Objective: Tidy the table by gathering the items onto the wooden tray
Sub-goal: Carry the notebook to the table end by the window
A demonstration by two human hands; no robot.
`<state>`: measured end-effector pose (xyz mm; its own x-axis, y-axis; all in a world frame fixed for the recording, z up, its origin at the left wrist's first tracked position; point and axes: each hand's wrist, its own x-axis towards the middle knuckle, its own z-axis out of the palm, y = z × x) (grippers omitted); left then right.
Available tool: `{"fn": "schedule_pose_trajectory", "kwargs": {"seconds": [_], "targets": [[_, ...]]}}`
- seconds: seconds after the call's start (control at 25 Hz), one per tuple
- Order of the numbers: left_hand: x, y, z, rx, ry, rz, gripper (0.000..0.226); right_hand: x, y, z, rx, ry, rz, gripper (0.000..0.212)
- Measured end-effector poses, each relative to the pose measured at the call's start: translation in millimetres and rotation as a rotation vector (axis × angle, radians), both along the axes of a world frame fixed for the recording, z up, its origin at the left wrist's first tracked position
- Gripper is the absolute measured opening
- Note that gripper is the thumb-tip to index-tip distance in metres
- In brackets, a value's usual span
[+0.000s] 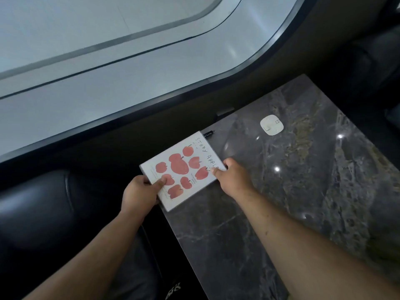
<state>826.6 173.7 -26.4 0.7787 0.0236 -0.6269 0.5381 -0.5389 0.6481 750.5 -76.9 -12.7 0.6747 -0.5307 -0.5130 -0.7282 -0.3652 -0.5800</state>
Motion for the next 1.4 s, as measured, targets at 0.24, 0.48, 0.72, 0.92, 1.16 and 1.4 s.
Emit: {"fn": "schedule_pose_trajectory", "kwargs": {"seconds": [0.24,0.48,0.72,0.92,1.16,1.4], "targets": [[2,0,-2,0.0,0.009,0.01,0.035,9,2,-3,-0.047,0.037,0.012,0.027],[10,3,2,0.102,0.016,-0.104,0.041,12,3,-4,-0.073,0.081,0.039,0.029],[15,0,10,0.211,-0.007,-0.226,0.04,20,4,-4,-0.103,0.099,0.051,0.035],[17,0,18,0.431,-0.046,-0.398,0.05,21,7,-2,-0.145,0.16,0.035,0.041],[-8,4,33,0.571,-0.286,-0.523,0.04,-21,28,26,-0.538,0.026,0.229,0.045],[-88,-29,55,0.369,-0.626,-1.075,0.071,-145,33,42,-0.538,-0.067,0.437,0.084]]}}
